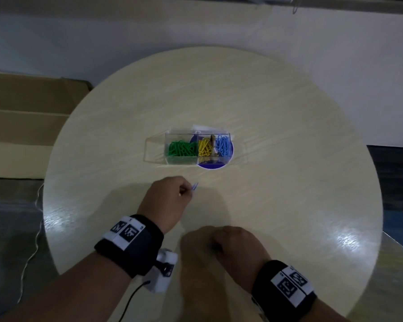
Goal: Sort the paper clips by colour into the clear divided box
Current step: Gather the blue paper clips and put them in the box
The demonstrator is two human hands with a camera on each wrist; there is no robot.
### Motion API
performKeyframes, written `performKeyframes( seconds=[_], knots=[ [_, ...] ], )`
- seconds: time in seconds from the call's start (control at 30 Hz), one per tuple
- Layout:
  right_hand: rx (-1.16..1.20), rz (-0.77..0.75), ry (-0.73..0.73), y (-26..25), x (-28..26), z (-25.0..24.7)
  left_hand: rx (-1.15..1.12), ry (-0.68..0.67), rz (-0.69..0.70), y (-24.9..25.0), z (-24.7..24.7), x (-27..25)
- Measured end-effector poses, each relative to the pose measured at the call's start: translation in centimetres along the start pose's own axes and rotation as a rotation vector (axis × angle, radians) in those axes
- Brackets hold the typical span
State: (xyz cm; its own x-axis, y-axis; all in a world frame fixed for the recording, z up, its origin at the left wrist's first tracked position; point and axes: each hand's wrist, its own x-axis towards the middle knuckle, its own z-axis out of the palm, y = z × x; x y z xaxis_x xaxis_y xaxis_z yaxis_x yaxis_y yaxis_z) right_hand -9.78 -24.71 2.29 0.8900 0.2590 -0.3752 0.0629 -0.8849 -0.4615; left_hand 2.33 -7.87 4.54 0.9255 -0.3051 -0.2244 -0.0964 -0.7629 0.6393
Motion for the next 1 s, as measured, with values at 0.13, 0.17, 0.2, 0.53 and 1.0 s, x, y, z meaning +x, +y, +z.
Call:
performKeyframes(
  seconds=[0.13, 0.17, 0.2, 0.53, 1.0],
  knots=[
    [0.128, 0.083, 0.116, 2.0, -0.3, -1.5, -0.045, 0.143, 0.073, 3.8, -0.3, 4.1],
    [0.147, 0.109, 0.169, 2.6, -0.2, -2.0, -0.052, 0.169, 0.071, 4.6, -0.1, 5.3],
    [0.168, 0.138, 0.229, 3.2, -0.2, -2.6, -0.053, 0.189, 0.062, 5.2, 0.1, 6.4],
    [0.419, 0.244, 0.603, 5.4, 4.6, -9.4, -0.062, 0.254, 0.078, 6.3, 1.4, 10.2],
    [0.373, 0.245, 0.621, 6.3, 11.7, -11.9, -0.174, 0.422, -0.034, -0.4, -2.7, 6.8]
  ],
)
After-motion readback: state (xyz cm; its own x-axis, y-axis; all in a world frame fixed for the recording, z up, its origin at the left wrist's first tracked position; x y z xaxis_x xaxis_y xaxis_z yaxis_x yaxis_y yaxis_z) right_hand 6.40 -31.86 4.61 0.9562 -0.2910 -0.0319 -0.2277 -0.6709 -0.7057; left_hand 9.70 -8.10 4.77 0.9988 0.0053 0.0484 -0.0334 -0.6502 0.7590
